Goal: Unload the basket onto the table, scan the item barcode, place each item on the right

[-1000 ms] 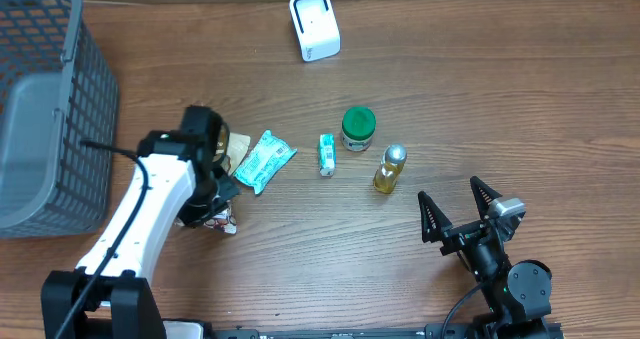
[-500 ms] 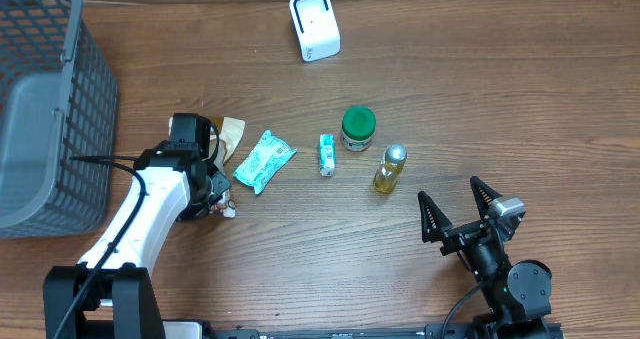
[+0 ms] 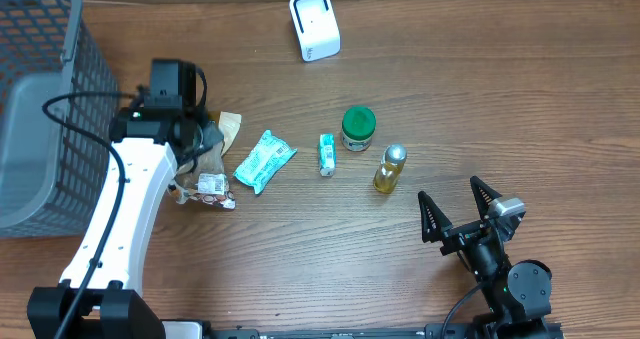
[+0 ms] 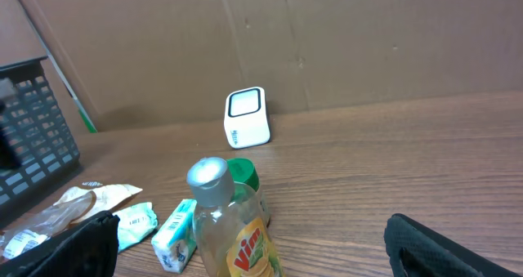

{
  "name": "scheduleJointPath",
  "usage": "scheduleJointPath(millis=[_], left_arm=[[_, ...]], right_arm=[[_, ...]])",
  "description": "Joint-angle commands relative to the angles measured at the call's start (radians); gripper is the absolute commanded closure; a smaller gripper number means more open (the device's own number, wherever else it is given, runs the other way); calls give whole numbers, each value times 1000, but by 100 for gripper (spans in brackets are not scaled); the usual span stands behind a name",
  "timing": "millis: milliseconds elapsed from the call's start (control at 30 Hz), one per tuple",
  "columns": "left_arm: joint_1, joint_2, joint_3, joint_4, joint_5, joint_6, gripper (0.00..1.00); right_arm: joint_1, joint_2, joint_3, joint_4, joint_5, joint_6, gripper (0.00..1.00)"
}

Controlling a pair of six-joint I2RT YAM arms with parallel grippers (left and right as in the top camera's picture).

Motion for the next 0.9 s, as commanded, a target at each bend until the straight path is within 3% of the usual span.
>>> scheduleJointPath(millis=[0, 300, 400, 567, 733, 867], left_arm=[[-46, 15, -5, 56, 122, 43, 95], [-187, 235, -16, 240, 119, 5, 93], [-225, 327, -16, 290, 179, 6, 91], [-256, 388, -16, 309, 203, 6, 91], [-261, 389, -16, 291, 337, 29, 90], [-261, 388, -14, 271, 449, 33, 96]], right_arm=[[8, -5, -10, 5, 9, -8, 0], [8, -5, -10, 5, 9, -8, 0], [8, -5, -10, 5, 9, -8, 0], [8, -5, -10, 5, 9, -8, 0], [8, -5, -10, 5, 9, -8, 0], [8, -5, -10, 5, 9, -8, 0]])
